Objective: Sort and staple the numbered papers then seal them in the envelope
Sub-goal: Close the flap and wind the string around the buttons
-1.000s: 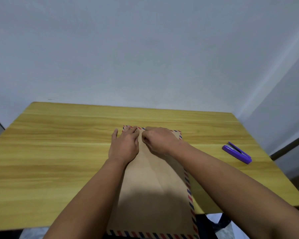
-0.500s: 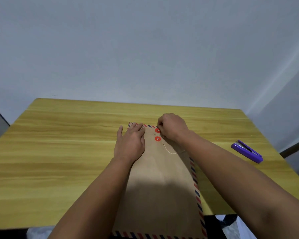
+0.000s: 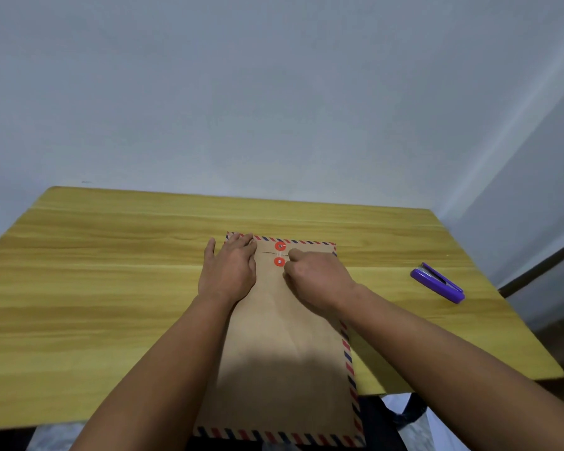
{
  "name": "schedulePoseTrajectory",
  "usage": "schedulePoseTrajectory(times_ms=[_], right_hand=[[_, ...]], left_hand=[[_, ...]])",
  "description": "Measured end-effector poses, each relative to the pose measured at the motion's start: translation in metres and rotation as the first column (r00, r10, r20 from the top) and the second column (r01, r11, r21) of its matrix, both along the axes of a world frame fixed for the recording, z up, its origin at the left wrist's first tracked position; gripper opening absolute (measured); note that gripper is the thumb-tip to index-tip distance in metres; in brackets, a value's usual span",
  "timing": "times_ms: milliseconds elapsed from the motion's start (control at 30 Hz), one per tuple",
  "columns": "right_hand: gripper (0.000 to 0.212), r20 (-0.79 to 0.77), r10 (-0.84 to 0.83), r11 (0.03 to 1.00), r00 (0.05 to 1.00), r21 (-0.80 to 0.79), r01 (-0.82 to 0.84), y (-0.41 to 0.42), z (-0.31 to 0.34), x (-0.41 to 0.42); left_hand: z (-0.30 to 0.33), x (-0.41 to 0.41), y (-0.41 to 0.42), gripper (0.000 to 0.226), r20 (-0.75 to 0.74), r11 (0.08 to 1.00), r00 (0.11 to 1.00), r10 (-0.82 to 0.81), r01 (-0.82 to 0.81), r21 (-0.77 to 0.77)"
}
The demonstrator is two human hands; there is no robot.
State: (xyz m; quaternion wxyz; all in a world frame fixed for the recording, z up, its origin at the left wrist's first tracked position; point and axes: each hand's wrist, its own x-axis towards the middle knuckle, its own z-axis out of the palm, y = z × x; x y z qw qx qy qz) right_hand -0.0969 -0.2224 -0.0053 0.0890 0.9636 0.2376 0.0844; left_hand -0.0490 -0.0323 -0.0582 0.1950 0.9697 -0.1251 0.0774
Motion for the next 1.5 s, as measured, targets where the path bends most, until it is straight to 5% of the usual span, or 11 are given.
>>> schedulePoseTrajectory(times_ms=[233,533,967,1300,1500], right_hand=[[0.014,-0.065,0.025,0.997,0.998,-0.066,-0.029,0.025,0.005,-0.012],[0.023,-0.129,0.038,0.983,0.991,0.183,-0.014,0.041,0.01,0.035],[0.02,-0.216,-0.355,0.857,0.91,0.315,0.409,0.006,0.0,0.093],[0.015,0.011,-0.106,0.991,0.994,0.082,0.104,-0.008,-0.005,0.035],[0.017,0.01,-0.093,0.99,0.996,0.107,0.091,-0.004,-0.008,0.01]], left_hand=[[0.001,-0.001,0.0,0.044,0.004,1.0,1.0,-0.008,0.008,-0.003],[0.002,0.0,0.004,0.053,-0.014,0.999,0.999,-0.051,0.05,-0.014],[0.002,-0.002,0.001,0.045,0.019,1.0,1.0,-0.024,0.023,0.002],[0.002,-0.004,-0.002,0.045,0.019,1.0,1.0,-0.016,0.015,0.023],[0.002,-0.004,-0.002,0.046,0.009,1.0,1.0,-0.005,0.005,0.02]])
